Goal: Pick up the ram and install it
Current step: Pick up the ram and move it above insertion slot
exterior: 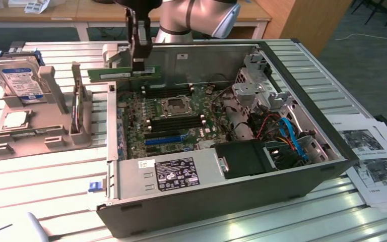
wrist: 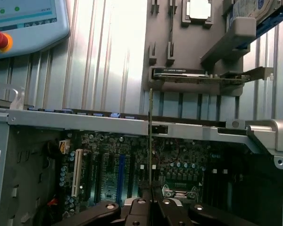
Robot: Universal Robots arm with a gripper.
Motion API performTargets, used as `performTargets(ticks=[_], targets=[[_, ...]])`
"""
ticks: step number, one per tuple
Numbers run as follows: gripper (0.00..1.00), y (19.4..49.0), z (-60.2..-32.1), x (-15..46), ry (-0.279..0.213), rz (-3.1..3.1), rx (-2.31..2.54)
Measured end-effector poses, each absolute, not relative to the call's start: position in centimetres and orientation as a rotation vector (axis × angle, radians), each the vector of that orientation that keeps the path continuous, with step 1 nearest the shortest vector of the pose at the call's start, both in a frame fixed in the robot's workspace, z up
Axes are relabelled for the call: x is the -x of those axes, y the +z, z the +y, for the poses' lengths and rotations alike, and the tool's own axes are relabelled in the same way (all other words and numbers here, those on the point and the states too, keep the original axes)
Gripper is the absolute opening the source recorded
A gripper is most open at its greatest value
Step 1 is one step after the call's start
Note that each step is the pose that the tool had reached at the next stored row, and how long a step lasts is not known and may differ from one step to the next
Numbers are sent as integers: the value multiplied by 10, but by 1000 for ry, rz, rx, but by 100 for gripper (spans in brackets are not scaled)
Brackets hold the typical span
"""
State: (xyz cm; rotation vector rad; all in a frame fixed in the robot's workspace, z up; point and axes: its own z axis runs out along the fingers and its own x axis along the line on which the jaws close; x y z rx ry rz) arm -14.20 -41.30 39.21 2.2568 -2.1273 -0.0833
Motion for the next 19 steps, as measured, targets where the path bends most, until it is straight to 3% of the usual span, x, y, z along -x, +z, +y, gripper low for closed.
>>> performTargets(ticks=[19], targets=[[12, 392, -413, 60, -84, -2126, -2257]])
